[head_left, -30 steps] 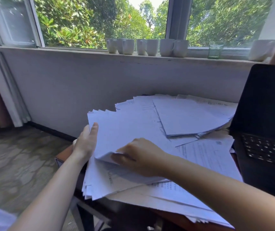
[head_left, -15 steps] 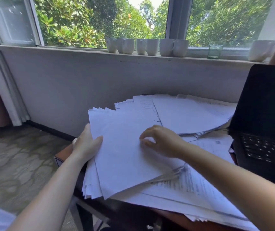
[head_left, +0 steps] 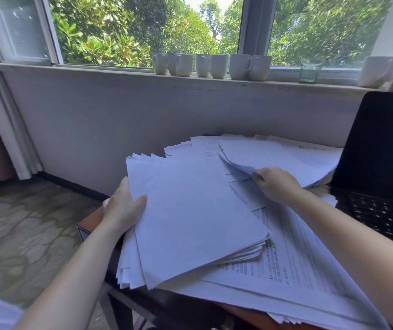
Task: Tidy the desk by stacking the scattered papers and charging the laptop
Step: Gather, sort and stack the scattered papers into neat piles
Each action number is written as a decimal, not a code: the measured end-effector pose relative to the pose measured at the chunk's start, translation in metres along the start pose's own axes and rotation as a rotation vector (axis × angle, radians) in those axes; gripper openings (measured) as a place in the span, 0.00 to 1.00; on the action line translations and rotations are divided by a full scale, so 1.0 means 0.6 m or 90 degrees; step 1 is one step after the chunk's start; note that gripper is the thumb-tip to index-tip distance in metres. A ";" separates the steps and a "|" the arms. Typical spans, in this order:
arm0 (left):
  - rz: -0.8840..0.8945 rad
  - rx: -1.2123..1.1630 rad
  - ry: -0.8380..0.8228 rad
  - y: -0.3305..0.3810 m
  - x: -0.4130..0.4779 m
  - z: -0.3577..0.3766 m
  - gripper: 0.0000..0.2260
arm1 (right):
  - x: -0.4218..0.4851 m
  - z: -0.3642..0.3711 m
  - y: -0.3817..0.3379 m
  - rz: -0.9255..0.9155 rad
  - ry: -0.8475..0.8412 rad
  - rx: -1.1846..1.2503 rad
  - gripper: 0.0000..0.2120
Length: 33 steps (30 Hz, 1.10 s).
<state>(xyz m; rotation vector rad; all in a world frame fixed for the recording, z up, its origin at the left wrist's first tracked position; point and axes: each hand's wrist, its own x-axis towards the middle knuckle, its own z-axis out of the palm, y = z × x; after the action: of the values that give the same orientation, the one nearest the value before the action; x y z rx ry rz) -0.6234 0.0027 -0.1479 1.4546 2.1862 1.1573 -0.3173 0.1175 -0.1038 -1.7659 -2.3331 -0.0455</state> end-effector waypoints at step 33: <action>0.004 -0.015 0.002 0.004 -0.002 -0.002 0.26 | -0.007 -0.102 -0.039 -0.067 0.394 0.240 0.25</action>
<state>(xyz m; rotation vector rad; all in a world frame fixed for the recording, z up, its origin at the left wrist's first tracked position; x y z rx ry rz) -0.6219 0.0014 -0.1458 1.4522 2.1649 1.1835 -0.3289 0.0975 -0.0426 -1.2234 -1.8335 -0.1372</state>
